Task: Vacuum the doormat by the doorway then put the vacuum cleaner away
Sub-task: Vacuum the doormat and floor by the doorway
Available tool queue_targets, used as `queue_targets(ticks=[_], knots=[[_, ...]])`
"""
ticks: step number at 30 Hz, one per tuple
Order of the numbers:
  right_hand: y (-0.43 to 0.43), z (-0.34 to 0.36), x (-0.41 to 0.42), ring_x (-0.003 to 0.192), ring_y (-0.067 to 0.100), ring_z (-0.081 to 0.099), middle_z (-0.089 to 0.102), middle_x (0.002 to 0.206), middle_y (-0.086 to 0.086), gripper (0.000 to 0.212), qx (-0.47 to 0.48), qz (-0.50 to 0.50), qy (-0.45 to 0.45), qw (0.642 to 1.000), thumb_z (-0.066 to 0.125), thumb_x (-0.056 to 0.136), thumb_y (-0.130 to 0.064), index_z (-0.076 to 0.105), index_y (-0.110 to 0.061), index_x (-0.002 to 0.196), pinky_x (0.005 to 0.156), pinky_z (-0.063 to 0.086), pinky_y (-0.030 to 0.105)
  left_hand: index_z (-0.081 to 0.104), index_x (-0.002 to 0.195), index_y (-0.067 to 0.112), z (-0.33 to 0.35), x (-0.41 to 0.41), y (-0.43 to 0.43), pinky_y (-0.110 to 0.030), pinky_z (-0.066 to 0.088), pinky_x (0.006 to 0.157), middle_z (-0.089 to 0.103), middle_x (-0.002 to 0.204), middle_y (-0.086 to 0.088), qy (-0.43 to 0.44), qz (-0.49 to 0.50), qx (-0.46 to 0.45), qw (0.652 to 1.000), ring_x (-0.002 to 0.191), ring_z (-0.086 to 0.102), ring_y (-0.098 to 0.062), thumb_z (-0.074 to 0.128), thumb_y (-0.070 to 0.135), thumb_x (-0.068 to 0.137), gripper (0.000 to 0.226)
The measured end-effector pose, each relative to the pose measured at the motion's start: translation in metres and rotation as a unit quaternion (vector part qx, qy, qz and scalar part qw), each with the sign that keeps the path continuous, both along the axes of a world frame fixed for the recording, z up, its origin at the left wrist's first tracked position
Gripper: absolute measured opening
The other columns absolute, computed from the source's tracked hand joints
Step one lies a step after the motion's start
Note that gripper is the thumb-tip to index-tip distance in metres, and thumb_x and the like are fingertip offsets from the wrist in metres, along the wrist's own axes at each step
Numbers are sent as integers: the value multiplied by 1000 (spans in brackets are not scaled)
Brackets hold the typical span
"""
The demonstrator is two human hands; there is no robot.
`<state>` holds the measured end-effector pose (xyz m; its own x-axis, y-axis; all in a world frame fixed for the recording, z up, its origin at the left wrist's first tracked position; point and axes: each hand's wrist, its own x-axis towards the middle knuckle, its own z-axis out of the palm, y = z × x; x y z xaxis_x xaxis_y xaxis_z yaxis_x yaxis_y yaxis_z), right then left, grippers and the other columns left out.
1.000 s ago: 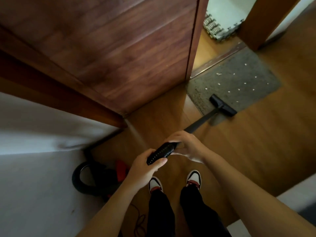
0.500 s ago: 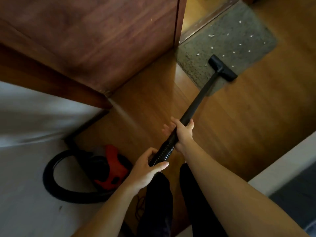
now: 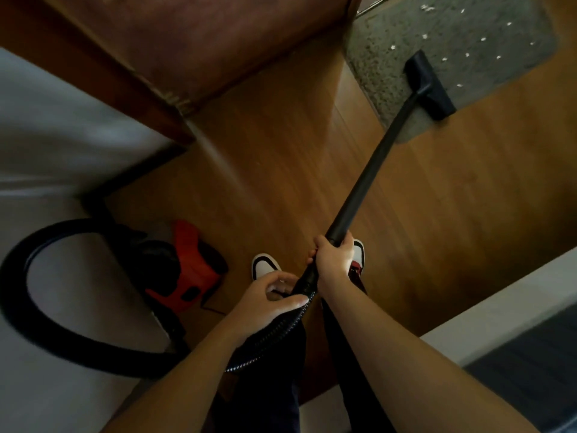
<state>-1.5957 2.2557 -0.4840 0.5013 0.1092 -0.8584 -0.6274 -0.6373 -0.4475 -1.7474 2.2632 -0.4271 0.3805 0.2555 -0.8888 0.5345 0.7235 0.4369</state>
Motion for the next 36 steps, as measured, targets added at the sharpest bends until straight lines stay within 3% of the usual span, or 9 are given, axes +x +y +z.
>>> queue_targets(ticks=[5,9,13,18,23,25,29,32,36], knots=[[-18,-10,-21,47,13,59,60,74,8,49,-46,114,-57,991,58,93,-7,43,-28,135,45,52,28,70,104,21,-19,-18,-12,-24,50,78,70,99,-2,48,72,-5,996,84,65,-11,61,35,98,18],[-25,-19,-30,48,16,61,62,75,7,53,-55,172,-79,980,58,94,-9,42,-29,140,44,55,30,71,100,13,-37,-44,-20,-30,50,79,69,88,-1,77,128,15,989,72,63,-11,56,31,101,24],[-25,-25,-35,45,14,59,60,75,6,51,-40,202,-88,975,59,94,-8,44,-28,139,44,52,27,69,93,14,-60,-73,-24,-29,48,77,68,87,-3,137,163,59,975,72,61,-14,52,25,103,23],[-23,-36,-44,42,11,56,57,73,4,52,-12,214,-91,973,60,94,-6,45,-23,141,42,50,27,67,90,21,-85,-112,-32,-43,48,92,68,92,1,219,148,99,959,85,63,-19,50,29,104,23],[-28,-59,-52,38,6,56,63,78,9,59,-11,206,-99,973,62,95,-9,42,-26,148,39,47,22,65,107,18,-105,-133,-48,-22,44,71,63,100,0,249,95,152,952,88,58,-10,45,31,106,24],[-36,-70,-55,39,6,56,64,77,9,62,-17,203,-98,974,62,95,-9,40,-28,150,39,47,21,64,111,19,-120,-141,-57,-20,41,69,59,103,2,274,79,180,942,90,57,-11,47,30,105,22],[-53,-87,-59,39,4,56,62,73,4,65,-22,224,-116,968,61,94,-7,40,-29,151,42,48,22,62,128,17,-157,-146,-84,-34,46,90,54,126,-6,315,77,204,924,109,56,-23,50,30,103,30],[-67,-98,-66,39,5,56,60,71,2,65,-20,233,-115,966,60,94,-5,40,-28,151,42,49,23,56,135,18,-173,-147,-101,-39,47,95,49,136,-8,349,77,224,907,112,55,-26,53,28,100,36],[-79,-118,-69,55,18,62,65,83,10,65,-19,229,-116,966,61,95,-8,39,-32,151,50,55,32,39,150,16,-185,-152,-114,-45,40,108,33,154,-9,380,56,233,893,132,43,-28,54,29,98,55]])
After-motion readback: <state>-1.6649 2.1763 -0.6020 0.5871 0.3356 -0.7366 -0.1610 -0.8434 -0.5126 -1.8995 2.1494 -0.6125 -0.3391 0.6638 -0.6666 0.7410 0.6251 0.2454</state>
